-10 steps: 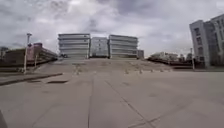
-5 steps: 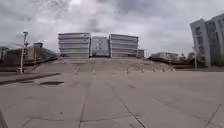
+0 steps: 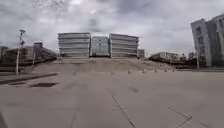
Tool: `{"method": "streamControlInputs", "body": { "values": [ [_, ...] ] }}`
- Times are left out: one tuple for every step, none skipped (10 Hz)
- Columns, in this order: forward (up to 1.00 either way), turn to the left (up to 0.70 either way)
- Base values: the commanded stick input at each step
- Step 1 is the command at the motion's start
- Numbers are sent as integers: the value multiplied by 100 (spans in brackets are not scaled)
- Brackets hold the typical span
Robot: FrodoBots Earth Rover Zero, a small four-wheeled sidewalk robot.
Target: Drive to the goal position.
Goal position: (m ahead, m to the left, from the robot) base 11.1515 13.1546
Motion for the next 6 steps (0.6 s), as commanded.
{"method": "streamControlInputs", "body": {
  "values": [
    [100, 0],
    [100, 0],
    [100, 0],
    [100, 0],
    [100, 33],
    [100, 40]
  ]
}}
